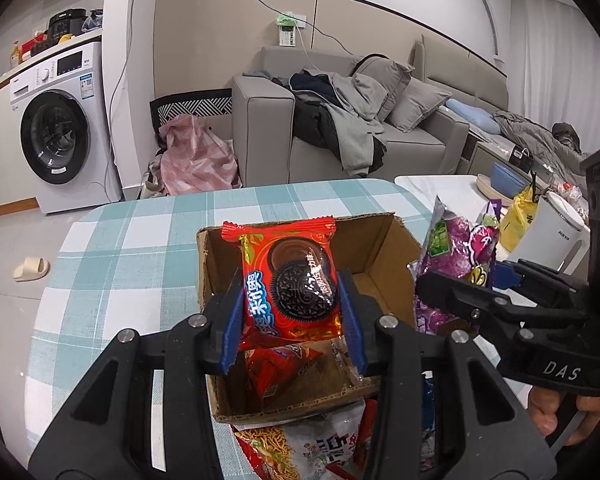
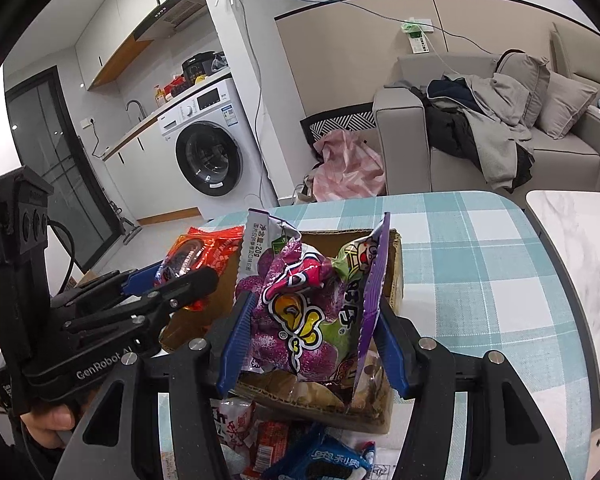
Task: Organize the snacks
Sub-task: 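Lift both bags over the cardboard box and open both tools to drop them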
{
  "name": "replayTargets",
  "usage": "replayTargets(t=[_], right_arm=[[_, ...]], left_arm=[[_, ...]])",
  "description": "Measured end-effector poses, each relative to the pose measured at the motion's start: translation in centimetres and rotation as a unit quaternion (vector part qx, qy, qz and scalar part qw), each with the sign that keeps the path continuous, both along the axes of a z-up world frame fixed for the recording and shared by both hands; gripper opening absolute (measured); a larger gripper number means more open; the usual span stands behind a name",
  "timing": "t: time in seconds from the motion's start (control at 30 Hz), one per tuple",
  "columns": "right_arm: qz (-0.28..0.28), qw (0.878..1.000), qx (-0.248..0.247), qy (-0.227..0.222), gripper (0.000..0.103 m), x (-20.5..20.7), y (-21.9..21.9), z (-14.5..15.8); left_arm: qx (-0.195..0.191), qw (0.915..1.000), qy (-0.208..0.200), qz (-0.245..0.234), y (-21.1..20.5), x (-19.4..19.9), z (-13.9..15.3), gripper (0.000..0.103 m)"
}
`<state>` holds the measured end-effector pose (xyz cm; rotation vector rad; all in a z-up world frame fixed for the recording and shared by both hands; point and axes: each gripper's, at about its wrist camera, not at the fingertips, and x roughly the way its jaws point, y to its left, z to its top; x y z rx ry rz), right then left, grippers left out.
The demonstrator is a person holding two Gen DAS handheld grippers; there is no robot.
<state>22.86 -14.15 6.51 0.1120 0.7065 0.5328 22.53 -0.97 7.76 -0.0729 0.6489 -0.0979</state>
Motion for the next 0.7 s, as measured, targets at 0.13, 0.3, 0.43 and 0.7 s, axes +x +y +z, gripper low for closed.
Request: replayTargets(t=[0.13,0.3,0.43,0.7], right_arm=[[0.007,1.000,-0.007,0.000,0.058,0.7,0.8,-0.5],[0.014,1.000,-0.017,0.014,0.058,1.5,1.5,-1.7],[0.015,0.999,-0.026,0.015,0.058,2.2,1.7,-2.6],[0.016,0.999,-0.040,0.010,0.058,2.8,2.1,-3.2]], left_arm=[[0.001,1.0000,0.009,-0.001,-0.2,0.7,-1.0,0.039],[0.002,0.9999,0.015,0.001,-0.1,1.1,-2.0,0.039],[0.014,0.9997,0.018,0.008,-0.3,1.2,-2.8,0.040],[0.025,0.9988,0.037,0.020,0.0,1.9,-4.2,0.040]])
